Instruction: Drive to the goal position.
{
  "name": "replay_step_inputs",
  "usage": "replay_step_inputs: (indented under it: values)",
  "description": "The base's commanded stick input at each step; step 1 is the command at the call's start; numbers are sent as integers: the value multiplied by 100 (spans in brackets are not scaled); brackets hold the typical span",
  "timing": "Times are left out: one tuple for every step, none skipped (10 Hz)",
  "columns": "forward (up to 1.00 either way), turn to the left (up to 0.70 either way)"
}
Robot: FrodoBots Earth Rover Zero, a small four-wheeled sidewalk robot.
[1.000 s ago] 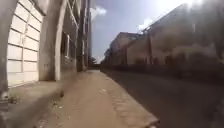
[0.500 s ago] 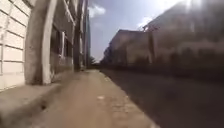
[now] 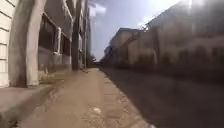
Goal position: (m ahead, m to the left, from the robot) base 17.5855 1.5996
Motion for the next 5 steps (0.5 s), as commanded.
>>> replay_step_inputs:
  values:
    - [100, 0]
    - [100, 0]
    - [100, 0]
    - [100, 0]
    - [100, 0]
